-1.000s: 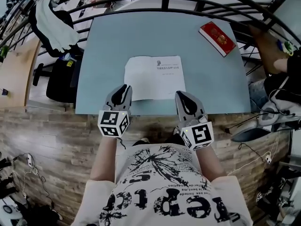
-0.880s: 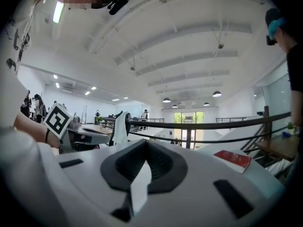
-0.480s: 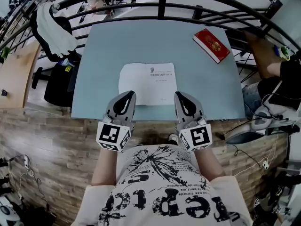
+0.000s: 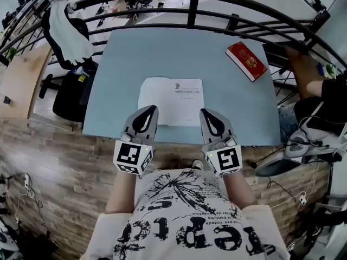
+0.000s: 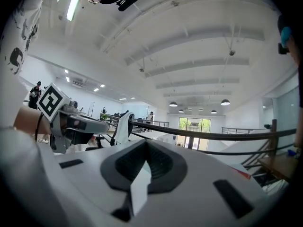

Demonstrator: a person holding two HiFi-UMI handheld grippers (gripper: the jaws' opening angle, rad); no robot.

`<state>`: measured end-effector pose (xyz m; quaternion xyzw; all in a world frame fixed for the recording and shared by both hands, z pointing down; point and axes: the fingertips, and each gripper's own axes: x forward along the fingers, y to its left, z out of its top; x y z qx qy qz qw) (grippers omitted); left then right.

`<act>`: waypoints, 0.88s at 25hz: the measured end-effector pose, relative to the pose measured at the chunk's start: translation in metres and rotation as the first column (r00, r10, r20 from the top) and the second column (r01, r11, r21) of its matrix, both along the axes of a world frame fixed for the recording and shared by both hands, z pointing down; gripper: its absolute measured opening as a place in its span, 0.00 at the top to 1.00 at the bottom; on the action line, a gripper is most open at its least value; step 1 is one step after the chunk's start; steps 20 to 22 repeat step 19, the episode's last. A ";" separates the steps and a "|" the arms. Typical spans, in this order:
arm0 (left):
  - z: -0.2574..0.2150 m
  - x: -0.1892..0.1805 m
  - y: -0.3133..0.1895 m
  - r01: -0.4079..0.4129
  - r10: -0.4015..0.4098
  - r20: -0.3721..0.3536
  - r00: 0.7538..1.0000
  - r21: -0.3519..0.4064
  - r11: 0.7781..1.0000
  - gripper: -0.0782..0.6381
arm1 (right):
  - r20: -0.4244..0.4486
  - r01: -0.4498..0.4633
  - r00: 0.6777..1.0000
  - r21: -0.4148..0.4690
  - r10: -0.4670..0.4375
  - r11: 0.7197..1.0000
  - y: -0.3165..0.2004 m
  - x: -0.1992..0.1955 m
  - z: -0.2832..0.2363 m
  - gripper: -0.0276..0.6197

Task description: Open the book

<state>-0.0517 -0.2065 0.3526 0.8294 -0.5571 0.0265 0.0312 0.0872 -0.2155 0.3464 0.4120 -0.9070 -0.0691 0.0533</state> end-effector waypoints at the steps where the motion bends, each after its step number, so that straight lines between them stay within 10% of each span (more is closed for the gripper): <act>1: -0.002 0.000 0.000 0.002 -0.002 0.000 1.000 0.002 1.000 0.85 | 0.002 -0.001 1.000 0.001 0.001 1.000 -0.001 0.001 -0.001 0.95; 22: -0.004 -0.011 0.001 0.041 -0.041 0.020 0.999 0.002 0.999 0.85 | 0.016 0.002 1.000 -0.007 -0.002 1.000 -0.010 -0.002 -0.003 0.95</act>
